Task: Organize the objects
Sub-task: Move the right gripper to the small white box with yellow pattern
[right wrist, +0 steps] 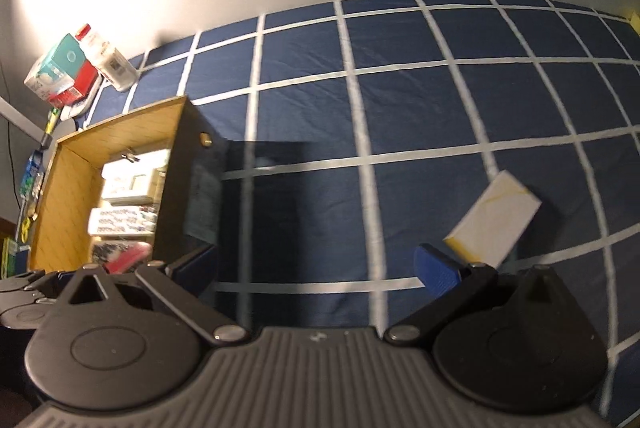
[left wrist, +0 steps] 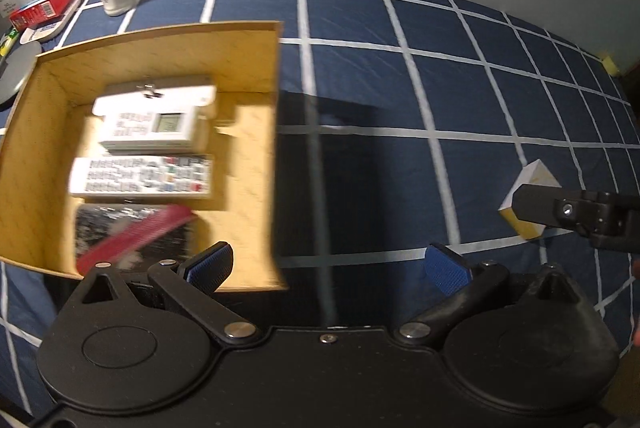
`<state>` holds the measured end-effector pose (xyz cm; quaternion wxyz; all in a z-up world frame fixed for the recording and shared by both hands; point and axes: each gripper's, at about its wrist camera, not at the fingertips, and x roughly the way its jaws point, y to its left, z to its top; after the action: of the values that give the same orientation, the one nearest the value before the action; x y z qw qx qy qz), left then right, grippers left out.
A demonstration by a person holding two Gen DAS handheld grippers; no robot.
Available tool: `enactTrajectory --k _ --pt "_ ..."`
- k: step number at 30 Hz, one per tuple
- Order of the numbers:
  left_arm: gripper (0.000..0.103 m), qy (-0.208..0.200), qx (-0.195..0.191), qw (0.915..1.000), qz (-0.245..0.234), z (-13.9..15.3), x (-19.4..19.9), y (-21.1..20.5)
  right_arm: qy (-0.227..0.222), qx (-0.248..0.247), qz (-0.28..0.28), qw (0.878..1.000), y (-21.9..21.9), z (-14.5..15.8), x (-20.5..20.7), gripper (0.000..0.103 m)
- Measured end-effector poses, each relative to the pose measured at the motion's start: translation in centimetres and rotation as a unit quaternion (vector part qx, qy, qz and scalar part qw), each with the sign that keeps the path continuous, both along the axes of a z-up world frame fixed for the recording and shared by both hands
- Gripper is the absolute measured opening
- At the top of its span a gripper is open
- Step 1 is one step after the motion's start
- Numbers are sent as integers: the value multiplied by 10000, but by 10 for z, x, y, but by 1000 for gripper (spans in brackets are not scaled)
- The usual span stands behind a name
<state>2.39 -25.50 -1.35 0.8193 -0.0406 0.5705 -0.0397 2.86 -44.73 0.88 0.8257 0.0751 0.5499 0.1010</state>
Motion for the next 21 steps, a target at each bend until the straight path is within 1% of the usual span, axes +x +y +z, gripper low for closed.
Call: enactTrajectory --k 5,10,17,21 --pt "103 101 29 9998 180 -16 0 -49 64 -178 410 9990 -47 -9 16 103" --pt "103 232 32 9989 411 -33 0 -89 219 -394 792 9958 -85 -24 29 103" --pt "103 416 52 9970 649 -53 -1 -129 448 -454 1012 9928 -124 -45 44 103" --pt "103 532 44 9958 750 -64 2 -146 553 -420 1105 9914 -138 -55 56 103"
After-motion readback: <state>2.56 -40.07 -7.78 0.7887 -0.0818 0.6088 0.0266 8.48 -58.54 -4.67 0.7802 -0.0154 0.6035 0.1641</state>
